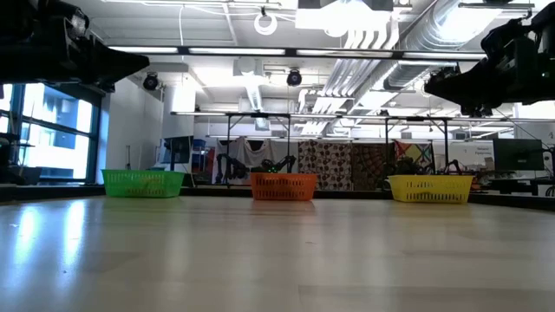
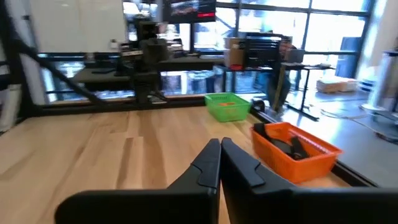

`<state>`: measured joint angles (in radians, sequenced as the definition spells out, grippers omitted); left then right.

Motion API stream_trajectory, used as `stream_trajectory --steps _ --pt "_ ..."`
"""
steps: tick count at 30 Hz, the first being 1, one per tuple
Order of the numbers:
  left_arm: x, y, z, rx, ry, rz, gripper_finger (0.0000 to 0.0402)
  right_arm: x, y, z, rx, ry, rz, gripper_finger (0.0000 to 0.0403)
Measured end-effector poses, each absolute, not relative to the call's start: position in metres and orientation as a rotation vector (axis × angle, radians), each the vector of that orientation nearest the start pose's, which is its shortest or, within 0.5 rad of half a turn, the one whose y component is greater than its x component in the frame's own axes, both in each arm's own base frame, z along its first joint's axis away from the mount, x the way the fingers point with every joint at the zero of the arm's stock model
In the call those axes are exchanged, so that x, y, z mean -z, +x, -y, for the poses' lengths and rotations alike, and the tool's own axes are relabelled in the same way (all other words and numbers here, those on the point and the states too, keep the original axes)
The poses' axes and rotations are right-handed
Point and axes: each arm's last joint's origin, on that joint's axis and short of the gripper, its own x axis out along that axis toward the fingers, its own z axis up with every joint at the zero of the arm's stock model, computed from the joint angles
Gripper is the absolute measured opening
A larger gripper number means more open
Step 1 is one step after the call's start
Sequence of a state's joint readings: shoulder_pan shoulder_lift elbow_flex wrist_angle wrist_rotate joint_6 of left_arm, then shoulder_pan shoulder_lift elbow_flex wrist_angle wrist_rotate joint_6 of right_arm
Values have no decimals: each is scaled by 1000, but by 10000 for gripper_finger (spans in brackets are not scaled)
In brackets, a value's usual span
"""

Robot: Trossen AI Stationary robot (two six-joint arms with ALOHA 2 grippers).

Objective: Sort rubber bands into baskets
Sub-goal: Return to Home Position

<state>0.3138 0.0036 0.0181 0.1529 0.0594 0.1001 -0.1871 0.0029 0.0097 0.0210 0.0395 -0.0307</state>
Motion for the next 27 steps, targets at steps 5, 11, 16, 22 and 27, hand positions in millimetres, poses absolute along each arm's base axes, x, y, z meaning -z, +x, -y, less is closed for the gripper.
stream_trajectory --steps 5,11,16,22,27 --pt "-182 92 -27 -242 110 131 2 -169 95 21 276 -42 23 0" --pt "-177 92 -28 -252 123 78 2 -169 94 24 298 -105 11 0" --pt "-169 93 -29 -256 90 -2 3 -169 94 24 303 -241 -10 0" --pt "-168 94 -29 -259 80 -15 3 -169 94 24 303 -214 -7 0" --pt "-168 94 -29 -259 81 -14 3 -169 94 24 302 -156 1 0"
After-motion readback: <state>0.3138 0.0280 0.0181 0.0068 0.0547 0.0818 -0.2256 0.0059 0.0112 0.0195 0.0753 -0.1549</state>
